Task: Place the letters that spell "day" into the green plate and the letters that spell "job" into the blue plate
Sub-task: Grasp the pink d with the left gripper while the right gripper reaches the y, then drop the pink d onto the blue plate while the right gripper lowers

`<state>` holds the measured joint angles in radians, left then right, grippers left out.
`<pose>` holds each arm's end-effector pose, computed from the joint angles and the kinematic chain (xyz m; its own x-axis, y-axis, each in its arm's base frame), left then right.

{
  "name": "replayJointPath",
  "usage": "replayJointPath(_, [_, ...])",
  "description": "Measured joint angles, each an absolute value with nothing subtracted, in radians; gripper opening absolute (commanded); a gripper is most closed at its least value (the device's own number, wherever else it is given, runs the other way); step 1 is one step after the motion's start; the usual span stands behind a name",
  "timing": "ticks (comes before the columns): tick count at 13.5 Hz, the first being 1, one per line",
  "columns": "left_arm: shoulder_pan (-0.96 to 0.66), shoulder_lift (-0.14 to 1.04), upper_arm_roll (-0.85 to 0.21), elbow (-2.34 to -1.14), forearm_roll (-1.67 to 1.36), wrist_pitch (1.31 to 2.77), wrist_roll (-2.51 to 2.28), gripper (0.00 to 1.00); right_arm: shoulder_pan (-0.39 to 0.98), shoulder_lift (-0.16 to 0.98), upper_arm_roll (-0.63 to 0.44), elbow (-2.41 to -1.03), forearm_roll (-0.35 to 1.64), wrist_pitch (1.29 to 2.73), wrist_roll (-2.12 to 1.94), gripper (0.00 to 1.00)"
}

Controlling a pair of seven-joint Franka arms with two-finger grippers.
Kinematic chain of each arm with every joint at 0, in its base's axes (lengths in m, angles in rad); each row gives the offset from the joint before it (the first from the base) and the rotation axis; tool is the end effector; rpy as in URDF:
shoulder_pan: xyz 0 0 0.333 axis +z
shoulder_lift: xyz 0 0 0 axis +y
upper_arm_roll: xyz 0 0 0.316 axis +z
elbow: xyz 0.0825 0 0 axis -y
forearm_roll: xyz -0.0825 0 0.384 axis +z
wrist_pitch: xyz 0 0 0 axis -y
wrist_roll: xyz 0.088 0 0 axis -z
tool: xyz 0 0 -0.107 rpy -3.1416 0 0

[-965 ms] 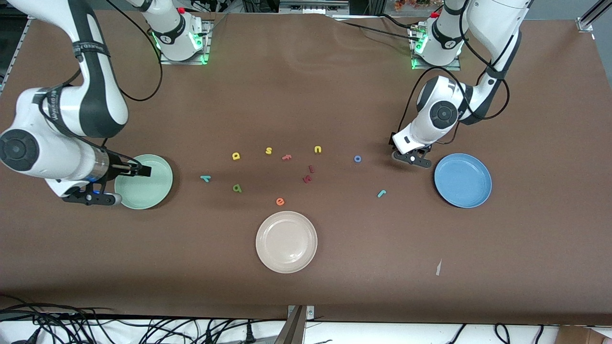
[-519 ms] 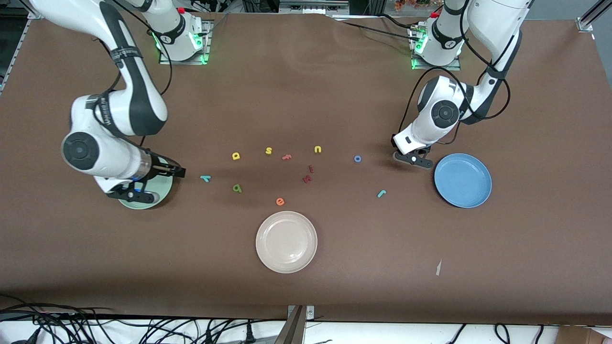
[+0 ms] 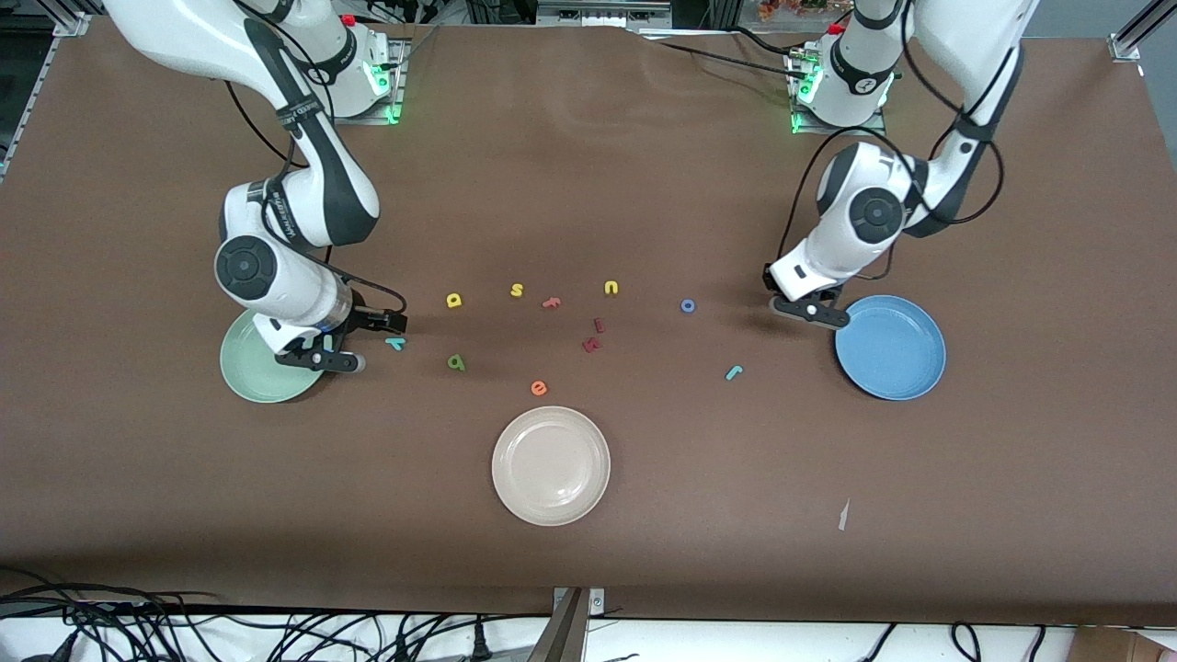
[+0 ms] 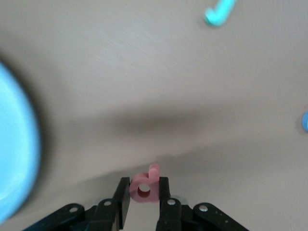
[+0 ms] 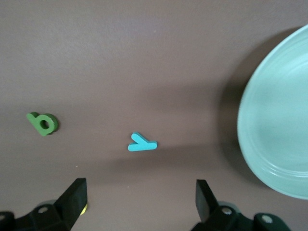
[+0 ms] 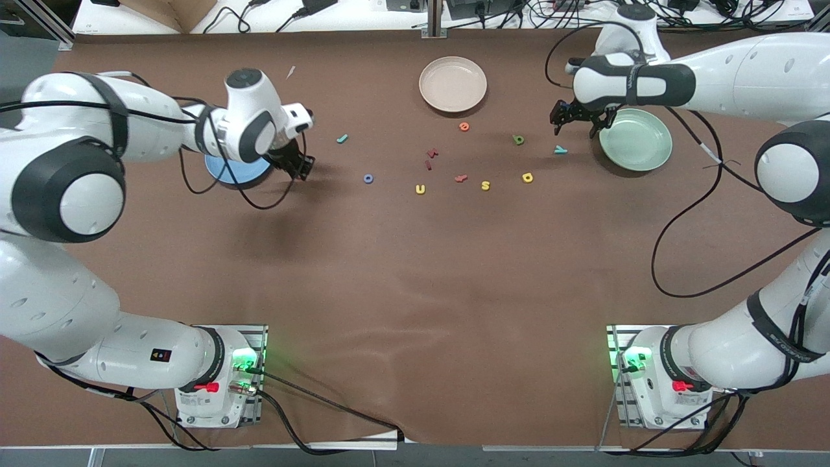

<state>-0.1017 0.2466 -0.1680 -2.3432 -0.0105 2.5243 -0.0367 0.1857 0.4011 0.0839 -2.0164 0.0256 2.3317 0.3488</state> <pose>0.4910 -0.1376 0.2248 0.9735 -0.2197 -0.0641 -0.2172 -0.9751 0.0440 0.5729 0.1576 0.2454 0.9901 -0.1014 -0.0970 -0.1035 -0.9945 -0.0176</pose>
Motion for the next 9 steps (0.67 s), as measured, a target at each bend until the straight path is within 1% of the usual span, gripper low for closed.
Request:
replayJointPath(1, [-0.066, 0.207, -0.167, -2.341, -0.010, 2.499, 0.007, 0.06, 0.186, 0.401, 0.085, -2.055, 0.025, 2.393, 0.348, 1.00])
replayJointPath(2, [-0.029, 0.175, -0.165, -2.342, -0.010, 2.481, 0.062, 0.09, 0.186, 0.402, 0.085, -2.094, 0.025, 2.455, 0.347, 1.00])
replayJointPath(3, [0.007, 0.153, -0.161, -2.343, -0.010, 2.469, 0.120, 0.20, 0.187, 0.403, 0.086, -2.127, 0.024, 2.506, 0.342, 1.00])
replayJointPath(5, [0.059, 0.145, -0.156, -2.350, -0.010, 2.465, 0.210, 0.52, 0.196, 0.411, 0.088, -2.162, 0.023, 2.550, 0.314, 1.00])
replayJointPath(6, [0.069, 0.150, -0.155, -2.355, -0.010, 2.465, 0.230, 0.59, 0.203, 0.419, 0.088, -2.166, 0.022, 2.553, 0.290, 1.00])
replayJointPath(9, [0.067, 0.160, -0.161, -2.359, -0.006, 2.469, 0.240, 0.63, 0.211, 0.447, 0.087, -2.166, 0.009, 2.562, 0.173, 1.00])
